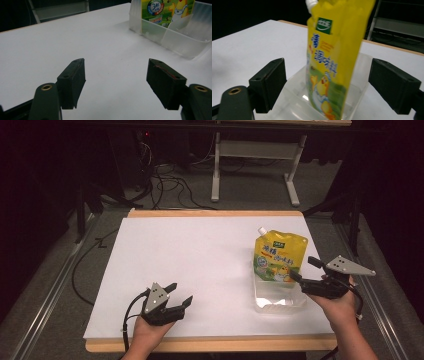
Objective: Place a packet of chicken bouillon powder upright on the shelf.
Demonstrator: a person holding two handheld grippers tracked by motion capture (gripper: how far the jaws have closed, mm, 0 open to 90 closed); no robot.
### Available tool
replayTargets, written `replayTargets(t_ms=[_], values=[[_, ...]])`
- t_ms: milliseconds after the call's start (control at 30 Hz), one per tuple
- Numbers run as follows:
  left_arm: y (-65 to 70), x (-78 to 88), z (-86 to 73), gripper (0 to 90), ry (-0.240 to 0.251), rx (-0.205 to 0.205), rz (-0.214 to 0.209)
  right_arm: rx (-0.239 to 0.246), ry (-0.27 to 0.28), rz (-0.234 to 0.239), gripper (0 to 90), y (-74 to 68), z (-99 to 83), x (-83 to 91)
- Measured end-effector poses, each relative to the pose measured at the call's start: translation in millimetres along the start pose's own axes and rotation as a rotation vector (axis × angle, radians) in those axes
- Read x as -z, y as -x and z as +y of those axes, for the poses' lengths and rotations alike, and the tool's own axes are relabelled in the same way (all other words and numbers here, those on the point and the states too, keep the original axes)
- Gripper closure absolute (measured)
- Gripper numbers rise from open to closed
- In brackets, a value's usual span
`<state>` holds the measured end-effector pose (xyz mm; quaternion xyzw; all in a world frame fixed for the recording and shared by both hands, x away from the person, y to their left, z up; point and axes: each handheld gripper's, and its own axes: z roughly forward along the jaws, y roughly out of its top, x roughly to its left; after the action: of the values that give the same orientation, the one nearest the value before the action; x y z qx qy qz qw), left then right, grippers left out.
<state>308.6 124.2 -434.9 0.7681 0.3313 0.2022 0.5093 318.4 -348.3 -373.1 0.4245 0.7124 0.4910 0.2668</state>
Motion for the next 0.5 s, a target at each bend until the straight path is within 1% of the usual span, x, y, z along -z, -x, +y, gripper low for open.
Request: replayTargets(t_ms=[100, 167, 233, 333, 367, 400, 467, 500], values=[[2.2, 0.1, 0.7, 32.0, 0.003, -0.01, -0.009, 0.01, 0.008, 0.025, 14.6, -13.9, 2.6, 3.6], [2.8, 0.1, 0.7, 32.0, 0.001, -0.017, -0.019, 0.026, 0.01, 0.045, 14.6, -25.5, 4.4, 3.9], [3.2, 0.1, 0.7, 32.0, 0.001, -0.02, -0.026, 0.032, 0.01, 0.067, 14.5, -38.7, 5.6, 1.8], [3.7, 0.7, 1.1, 32.0, 0.006, -0.025, -0.033, 0.044, -0.001, 0.109, 14.3, -60.8, 6.4, -7.0], [3.7, 1.2, 1.3, 32.0, 0.007, -0.028, -0.037, 0.047, -0.003, 0.121, 14.3, -65.7, 6.5, -9.6], [3.8, 1.3, 1.4, 32.0, 0.009, -0.029, -0.036, 0.043, -0.006, 0.14, 14.3, -73.9, 6.4, -14.2], [3.6, 1.7, 1.5, 32.0, 0.008, -0.03, -0.042, 0.039, -0.014, 0.171, 15.4, -84.9, 6.1, -21.6], [3.6, 1.6, 1.4, 32.0, 0.009, -0.028, -0.045, 0.045, -0.02, 0.196, 15.5, -92.5, 5.6, -27.6]])
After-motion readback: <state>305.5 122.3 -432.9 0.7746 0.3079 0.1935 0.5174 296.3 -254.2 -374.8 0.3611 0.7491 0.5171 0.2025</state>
